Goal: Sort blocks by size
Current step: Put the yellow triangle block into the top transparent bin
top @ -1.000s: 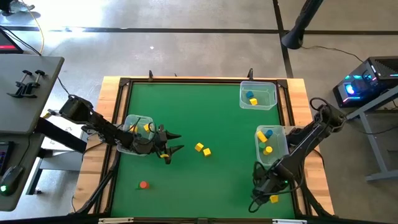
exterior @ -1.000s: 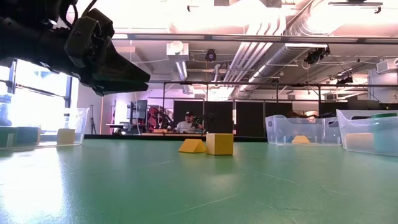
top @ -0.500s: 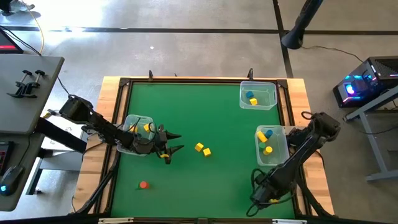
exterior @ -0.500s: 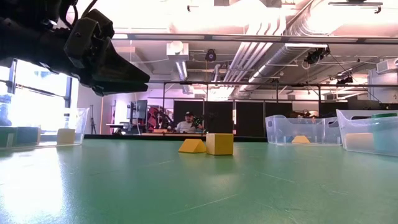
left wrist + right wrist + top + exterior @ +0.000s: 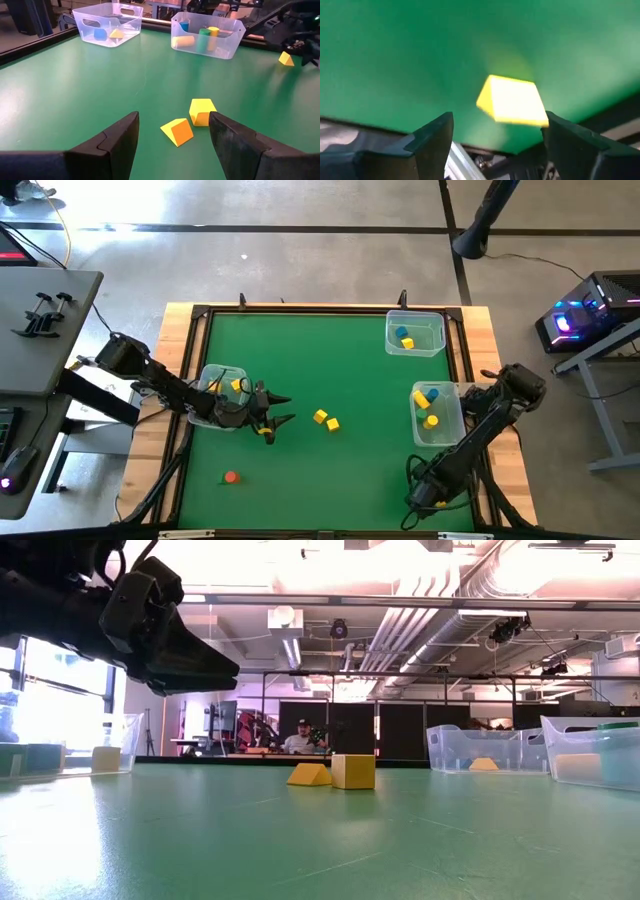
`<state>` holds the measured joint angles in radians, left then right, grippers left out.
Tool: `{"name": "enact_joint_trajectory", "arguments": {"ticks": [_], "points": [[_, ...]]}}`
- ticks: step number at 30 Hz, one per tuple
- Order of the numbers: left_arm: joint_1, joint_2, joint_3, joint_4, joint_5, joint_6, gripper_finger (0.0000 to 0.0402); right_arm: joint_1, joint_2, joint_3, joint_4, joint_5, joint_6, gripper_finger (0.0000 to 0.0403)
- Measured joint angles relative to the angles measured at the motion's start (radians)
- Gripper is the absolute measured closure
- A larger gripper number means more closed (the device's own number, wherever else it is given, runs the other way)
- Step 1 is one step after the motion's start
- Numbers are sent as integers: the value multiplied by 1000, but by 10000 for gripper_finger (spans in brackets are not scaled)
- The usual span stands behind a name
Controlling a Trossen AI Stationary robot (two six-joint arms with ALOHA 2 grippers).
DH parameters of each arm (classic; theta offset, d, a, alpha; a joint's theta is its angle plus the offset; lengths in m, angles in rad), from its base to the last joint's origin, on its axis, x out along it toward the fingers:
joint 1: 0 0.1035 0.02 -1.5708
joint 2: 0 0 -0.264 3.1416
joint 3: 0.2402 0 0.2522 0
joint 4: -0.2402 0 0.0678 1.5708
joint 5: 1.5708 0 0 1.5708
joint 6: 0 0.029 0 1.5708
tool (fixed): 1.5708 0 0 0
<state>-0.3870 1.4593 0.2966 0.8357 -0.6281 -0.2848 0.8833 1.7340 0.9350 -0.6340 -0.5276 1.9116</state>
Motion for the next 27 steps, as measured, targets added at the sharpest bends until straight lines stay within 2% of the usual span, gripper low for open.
{"name": "enact_joint_trajectory", "arguments": {"ticks": [3, 7, 17, 23, 27], "points": [[0, 0, 0, -8, 0, -2, 174, 0, 0, -45, 75, 4, 26, 120], [1, 0, 0, -8, 0, -2, 174, -1, 0, -65, 90, 3, 25, 147], [1, 0, 0, -7, 0, -2, 174, -1, -2, -65, 79, 41, 17, 269], [1, 0, 0, -7, 0, -2, 174, -23, 1, -36, 67, 60, -71, 272], [1, 0, 0, -7, 0, -3, 174, -65, 2, 27, 74, 146, -224, 272]]}}
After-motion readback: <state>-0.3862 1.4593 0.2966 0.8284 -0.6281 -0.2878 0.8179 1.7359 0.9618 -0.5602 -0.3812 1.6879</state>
